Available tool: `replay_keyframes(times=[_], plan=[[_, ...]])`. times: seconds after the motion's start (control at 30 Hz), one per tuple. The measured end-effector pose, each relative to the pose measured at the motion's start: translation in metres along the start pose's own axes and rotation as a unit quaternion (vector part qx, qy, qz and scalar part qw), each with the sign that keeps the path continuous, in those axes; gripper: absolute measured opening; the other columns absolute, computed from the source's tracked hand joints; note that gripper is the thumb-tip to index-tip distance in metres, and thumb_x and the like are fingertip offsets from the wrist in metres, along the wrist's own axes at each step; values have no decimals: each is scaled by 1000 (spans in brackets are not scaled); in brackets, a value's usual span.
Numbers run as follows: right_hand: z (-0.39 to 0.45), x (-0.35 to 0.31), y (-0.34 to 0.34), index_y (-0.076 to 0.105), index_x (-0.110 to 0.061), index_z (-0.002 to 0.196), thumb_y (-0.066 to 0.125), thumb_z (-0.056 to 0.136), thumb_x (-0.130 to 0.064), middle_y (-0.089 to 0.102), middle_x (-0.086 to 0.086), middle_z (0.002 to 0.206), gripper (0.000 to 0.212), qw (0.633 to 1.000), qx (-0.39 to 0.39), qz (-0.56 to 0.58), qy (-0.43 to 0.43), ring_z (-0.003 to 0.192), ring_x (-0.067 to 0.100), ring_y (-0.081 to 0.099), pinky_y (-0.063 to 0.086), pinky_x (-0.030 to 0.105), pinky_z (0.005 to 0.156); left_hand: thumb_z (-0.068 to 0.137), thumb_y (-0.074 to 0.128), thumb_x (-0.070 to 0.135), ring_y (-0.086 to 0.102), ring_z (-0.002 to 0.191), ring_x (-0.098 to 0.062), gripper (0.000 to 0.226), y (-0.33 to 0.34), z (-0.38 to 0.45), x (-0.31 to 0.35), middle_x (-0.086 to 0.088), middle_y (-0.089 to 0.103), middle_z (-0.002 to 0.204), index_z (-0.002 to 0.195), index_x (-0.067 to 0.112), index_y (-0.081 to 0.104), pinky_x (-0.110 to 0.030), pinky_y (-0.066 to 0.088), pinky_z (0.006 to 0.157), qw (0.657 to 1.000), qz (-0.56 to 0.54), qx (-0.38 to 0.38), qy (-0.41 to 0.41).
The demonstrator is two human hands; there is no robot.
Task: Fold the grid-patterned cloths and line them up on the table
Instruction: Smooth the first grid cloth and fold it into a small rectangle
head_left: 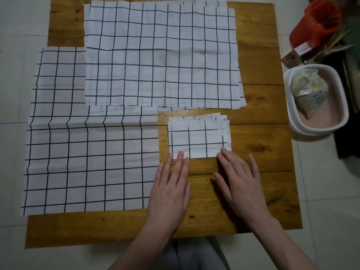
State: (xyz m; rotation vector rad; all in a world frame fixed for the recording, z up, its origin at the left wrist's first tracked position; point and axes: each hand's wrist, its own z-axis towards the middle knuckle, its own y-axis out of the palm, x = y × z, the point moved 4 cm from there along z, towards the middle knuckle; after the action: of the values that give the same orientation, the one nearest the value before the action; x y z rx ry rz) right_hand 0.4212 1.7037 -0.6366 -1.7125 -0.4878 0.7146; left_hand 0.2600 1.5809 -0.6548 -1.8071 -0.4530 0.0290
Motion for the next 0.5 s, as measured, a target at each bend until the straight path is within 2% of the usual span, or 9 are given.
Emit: replay_keyframes(times=[0.07, 0.1, 0.23, 0.3, 0.4, 0.5], plan=[[13, -2, -11, 56, -16, 143, 40, 107, -46, 53, 5, 150, 49, 999, 43, 11, -8, 142, 21, 47, 17, 50, 128, 108, 25, 46, 0, 161, -28, 68, -2, 1, 0, -8, 6, 174, 166, 14, 11, -50, 15, 127, 1000, 6, -1, 9], [22, -3, -16, 58, -15, 140, 44, 106, -43, 55, 6, 146, 46, 998, 58, 17, -16, 140, 23, 48, 20, 50, 127, 108, 26, 46, 1, 161, -29, 68, -3, 1, 0, -9, 9, 174, 165, 13, 14, -50, 17, 128, 1000, 9, -1, 14], [59, -8, -23, 46, -14, 151, 52, 106, -40, 43, 9, 157, 53, 997, 54, 27, -41, 147, 27, 39, 29, 51, 123, 107, 29, 46, 14, 159, -31, 64, -13, 4, -3, -13, 27, 169, 159, 9, 34, -53, 27, 126, 999, 12, 9, 37], [75, -12, -23, 42, -15, 154, 57, 102, -41, 42, 8, 158, 60, 999, 31, 27, -25, 146, 27, 38, 31, 49, 121, 106, 32, 45, 22, 157, -33, 61, -18, 6, -5, -14, 38, 164, 153, 7, 44, -55, 32, 123, 998, 6, 18, 55], [84, -16, -21, 43, -16, 153, 64, 95, -41, 51, 8, 149, 66, 999, 17, 36, 20, 137, 28, 46, 38, 48, 115, 105, 35, 46, 29, 155, -32, 61, -25, 9, -9, -15, 46, 157, 151, 7, 42, -53, 32, 123, 997, -11, 39, 67], [78, -21, -25, 52, -16, 144, 71, 91, -38, 58, 8, 132, 61, 997, 33, 39, 57, 119, 29, 55, 42, 47, 106, 105, 35, 49, 28, 155, -31, 65, -29, 12, -10, -13, 44, 156, 157, 9, 35, -51, 26, 126, 996, -26, 48, 64]])
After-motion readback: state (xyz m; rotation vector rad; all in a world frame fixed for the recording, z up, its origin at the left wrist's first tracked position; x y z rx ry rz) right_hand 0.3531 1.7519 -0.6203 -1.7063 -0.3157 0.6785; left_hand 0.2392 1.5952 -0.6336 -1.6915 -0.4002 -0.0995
